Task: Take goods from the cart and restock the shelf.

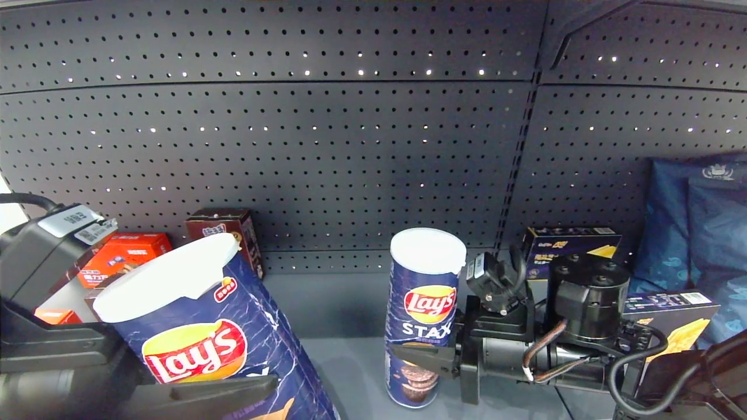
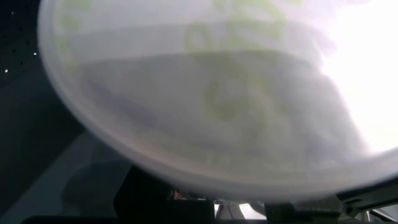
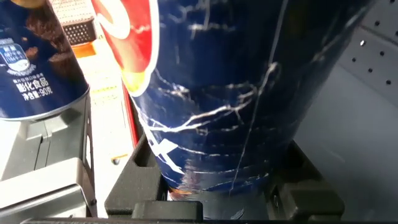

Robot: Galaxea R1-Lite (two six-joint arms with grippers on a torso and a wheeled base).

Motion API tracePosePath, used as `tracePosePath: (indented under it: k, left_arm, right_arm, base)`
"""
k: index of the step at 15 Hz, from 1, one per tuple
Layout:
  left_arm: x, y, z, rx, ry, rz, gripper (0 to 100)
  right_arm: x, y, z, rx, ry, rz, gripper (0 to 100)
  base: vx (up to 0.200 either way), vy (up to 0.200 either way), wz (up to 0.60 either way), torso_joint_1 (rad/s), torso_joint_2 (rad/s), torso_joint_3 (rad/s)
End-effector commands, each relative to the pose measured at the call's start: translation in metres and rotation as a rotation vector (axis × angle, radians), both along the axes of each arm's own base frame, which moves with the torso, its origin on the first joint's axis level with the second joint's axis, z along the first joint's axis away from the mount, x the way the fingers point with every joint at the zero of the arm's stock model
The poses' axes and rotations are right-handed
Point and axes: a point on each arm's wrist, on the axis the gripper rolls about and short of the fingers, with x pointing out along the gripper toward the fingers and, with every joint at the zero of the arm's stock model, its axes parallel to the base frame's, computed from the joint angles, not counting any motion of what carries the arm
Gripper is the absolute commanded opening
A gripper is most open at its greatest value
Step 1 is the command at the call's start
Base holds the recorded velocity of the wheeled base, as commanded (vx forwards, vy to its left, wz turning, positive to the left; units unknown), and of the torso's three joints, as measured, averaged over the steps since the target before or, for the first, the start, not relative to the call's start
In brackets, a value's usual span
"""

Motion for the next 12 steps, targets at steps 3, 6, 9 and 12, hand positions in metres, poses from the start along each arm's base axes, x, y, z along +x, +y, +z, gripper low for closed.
tracePosePath:
  k: [3,6,9,12]
  left_arm:
    - [0.002,-0.001,-0.001,0.002,0.006,0.001,0]
    - [0.002,-0.001,-0.001,0.004,0.009,0.001,0]
    - [0.002,-0.001,-0.002,0.005,0.012,0.001,0]
    - [0.002,-0.001,-0.003,0.006,0.014,0.001,0]
  right_arm:
    - [0.002,0.003,-0.009,-0.019,0.013,0.006,0]
    - [-0.001,0.006,-0.008,-0.008,0.008,0.017,0]
    - [-0.001,0.008,-0.014,-0.016,0.016,0.022,0]
    - [0.0,0.009,-0.018,-0.019,0.021,0.025,0]
  base:
    - [0.0,0.0,0.0,0.0,0.0,0.0]
    - [0.0,0.0,0.0,0.0,0.0,0.0]
    - [0.0,0.0,0.0,0.0,0.0,0.0]
    - [0.0,0.0,0.0,0.0,0.0,0.0]
